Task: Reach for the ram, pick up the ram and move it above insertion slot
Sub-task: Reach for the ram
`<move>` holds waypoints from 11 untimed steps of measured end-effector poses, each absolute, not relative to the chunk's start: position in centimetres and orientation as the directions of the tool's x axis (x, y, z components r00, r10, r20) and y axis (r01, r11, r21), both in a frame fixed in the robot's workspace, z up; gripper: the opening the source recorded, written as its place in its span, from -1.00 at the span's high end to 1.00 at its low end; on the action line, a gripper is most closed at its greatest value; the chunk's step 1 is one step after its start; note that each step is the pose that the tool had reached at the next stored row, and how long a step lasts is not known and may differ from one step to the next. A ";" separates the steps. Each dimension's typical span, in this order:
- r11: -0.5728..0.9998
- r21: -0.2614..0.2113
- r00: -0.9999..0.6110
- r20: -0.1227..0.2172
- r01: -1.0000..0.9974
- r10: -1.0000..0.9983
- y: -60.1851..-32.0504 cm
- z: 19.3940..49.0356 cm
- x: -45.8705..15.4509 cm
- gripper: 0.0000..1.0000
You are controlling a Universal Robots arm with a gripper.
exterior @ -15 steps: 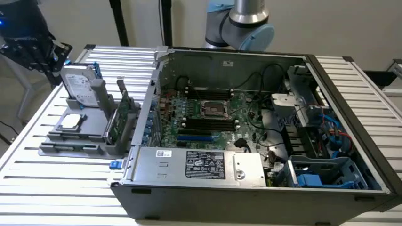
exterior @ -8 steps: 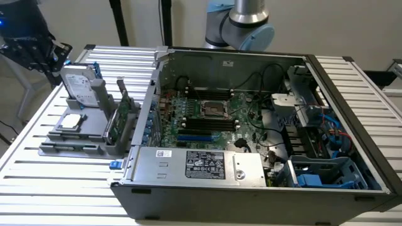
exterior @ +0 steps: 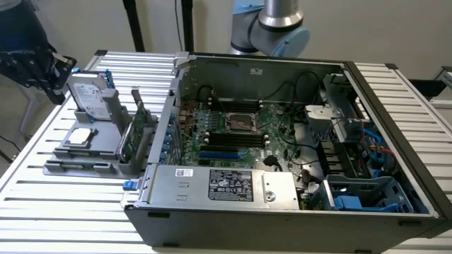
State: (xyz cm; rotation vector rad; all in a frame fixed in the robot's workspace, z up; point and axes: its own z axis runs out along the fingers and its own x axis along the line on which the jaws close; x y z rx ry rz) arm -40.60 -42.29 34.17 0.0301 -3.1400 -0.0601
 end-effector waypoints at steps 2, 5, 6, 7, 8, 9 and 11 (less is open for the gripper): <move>0.999 0.038 -1.000 0.001 -0.019 -0.019 -42.7 34.2 -40.3 0.79; 0.999 0.038 -1.000 0.001 -0.020 -0.020 -43.3 34.2 -39.8 0.79; 0.999 0.038 -1.000 0.000 -0.021 -0.021 -43.5 34.2 -39.6 0.79; 0.999 0.038 -1.000 0.000 -0.021 -0.021 -43.7 34.2 -39.5 0.79; 0.999 0.038 -1.000 0.000 -0.021 -0.021 -43.9 34.2 -39.3 0.79; 0.999 0.038 -1.000 0.001 -0.021 -0.021 -44.2 34.2 -39.2 0.79; 0.999 0.038 -1.000 0.001 -0.022 -0.022 -44.6 34.1 -39.0 0.79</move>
